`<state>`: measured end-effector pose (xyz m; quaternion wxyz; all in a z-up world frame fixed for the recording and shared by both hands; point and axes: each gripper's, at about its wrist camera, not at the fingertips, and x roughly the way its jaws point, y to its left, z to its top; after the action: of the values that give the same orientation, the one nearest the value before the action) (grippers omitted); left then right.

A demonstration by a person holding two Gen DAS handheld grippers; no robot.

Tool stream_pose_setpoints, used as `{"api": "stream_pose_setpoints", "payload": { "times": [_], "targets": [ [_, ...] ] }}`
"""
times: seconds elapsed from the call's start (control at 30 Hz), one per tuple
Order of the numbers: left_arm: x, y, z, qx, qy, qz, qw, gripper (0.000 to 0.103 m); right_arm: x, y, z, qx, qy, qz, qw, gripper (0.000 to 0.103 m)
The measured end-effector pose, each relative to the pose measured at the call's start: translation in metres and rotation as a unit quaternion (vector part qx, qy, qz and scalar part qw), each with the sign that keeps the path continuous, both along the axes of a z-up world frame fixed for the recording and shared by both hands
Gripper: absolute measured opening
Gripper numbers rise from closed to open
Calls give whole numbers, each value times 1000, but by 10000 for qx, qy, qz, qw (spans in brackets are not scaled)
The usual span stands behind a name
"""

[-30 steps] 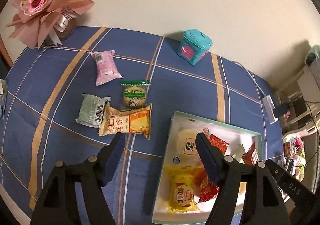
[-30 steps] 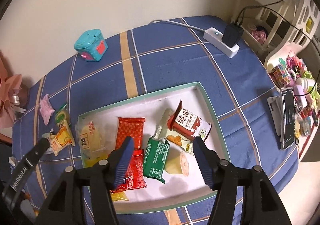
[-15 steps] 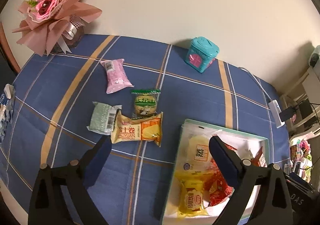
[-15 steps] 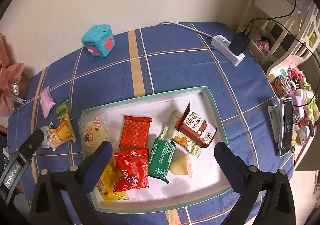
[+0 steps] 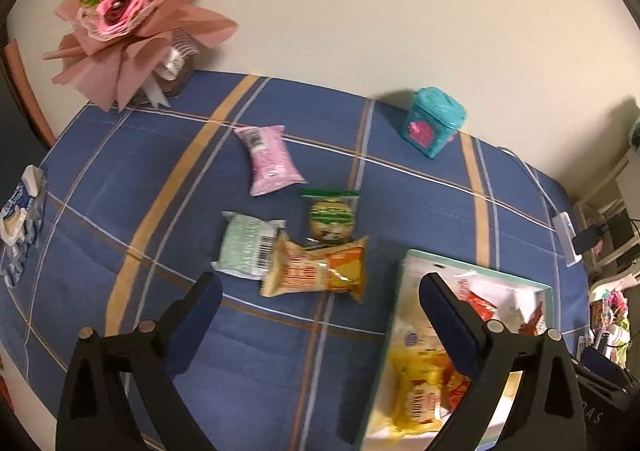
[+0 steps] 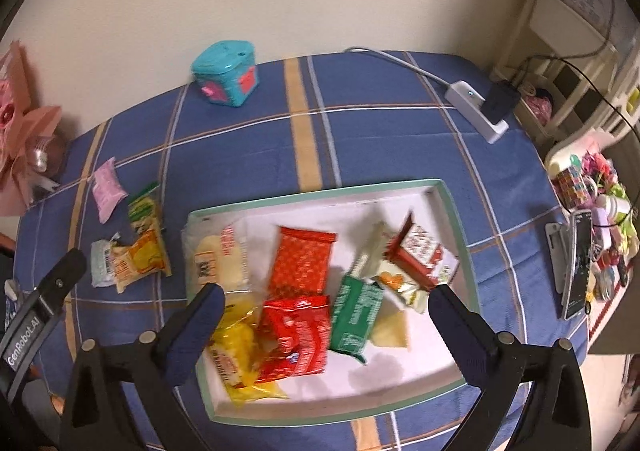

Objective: Organize snacks
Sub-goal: 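Move both tools back toward the remaining snack pile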

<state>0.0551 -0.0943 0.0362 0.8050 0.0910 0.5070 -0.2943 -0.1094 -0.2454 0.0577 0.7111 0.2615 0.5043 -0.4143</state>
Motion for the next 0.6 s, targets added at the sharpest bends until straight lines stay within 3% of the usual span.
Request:
{"api": "stream_pose_setpoints", "payload": {
  "times": [0.23,0.6],
  "targets": [
    [28,34,-3,267,-84,368,9989,99,33,26,-1,-21,19,373,9993,103],
    [68,80,-11,241,82,904,9956,99,80,60,-10,75,-73,875,9961,103]
  ]
}}
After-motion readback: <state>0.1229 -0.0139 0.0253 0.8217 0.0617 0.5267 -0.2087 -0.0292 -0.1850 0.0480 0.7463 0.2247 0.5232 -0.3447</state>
